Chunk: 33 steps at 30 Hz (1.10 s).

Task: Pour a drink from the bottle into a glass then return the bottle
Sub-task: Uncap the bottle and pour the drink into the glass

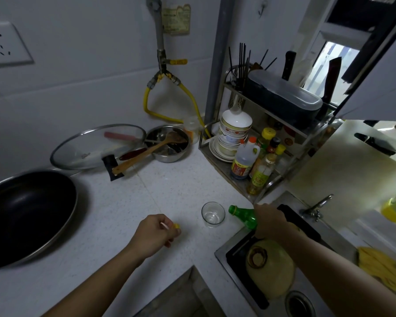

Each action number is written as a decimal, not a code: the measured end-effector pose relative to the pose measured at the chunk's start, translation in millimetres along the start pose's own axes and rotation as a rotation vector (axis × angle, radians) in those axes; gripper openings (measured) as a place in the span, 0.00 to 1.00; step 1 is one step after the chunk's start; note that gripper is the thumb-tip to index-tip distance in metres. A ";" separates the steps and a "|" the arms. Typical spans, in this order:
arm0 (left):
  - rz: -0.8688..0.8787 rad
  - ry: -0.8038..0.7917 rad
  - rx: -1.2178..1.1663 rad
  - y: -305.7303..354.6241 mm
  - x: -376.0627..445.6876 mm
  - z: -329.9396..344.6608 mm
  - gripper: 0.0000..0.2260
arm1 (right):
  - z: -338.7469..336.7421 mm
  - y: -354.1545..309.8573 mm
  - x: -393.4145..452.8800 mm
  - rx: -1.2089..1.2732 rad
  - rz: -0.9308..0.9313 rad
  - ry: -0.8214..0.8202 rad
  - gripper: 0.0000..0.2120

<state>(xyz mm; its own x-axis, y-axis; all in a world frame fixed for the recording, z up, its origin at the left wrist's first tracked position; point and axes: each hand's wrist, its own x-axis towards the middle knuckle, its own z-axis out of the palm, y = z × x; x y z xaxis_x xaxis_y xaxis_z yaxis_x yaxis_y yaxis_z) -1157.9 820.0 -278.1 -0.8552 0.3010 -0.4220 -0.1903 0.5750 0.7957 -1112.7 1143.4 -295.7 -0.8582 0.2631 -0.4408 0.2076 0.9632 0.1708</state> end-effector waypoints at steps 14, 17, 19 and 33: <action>-0.001 -0.010 0.012 -1.2 0.2 -2.2 0.09 | 3.1 -1.8 2.0 -0.045 -0.024 -0.011 0.31; 0.001 -0.011 0.016 -0.9 -1.0 -2.7 0.09 | 3.9 -1.0 1.0 -0.042 -0.029 -0.010 0.31; 0.003 -0.011 0.024 -0.9 -1.5 -2.9 0.09 | 4.5 -0.6 0.1 -0.041 -0.023 -0.011 0.32; -0.009 -0.005 0.010 6.0 -3.5 -1.7 0.07 | 2.2 0.7 -7.4 0.138 -0.015 0.022 0.33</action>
<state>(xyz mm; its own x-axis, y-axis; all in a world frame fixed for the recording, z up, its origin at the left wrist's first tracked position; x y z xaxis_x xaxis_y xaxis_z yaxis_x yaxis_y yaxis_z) -1156.9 821.1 -271.1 -0.8509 0.3000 -0.4312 -0.1926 0.5855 0.7875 -1105.2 1142.2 -294.3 -0.8715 0.2493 -0.4224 0.2563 0.9657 0.0411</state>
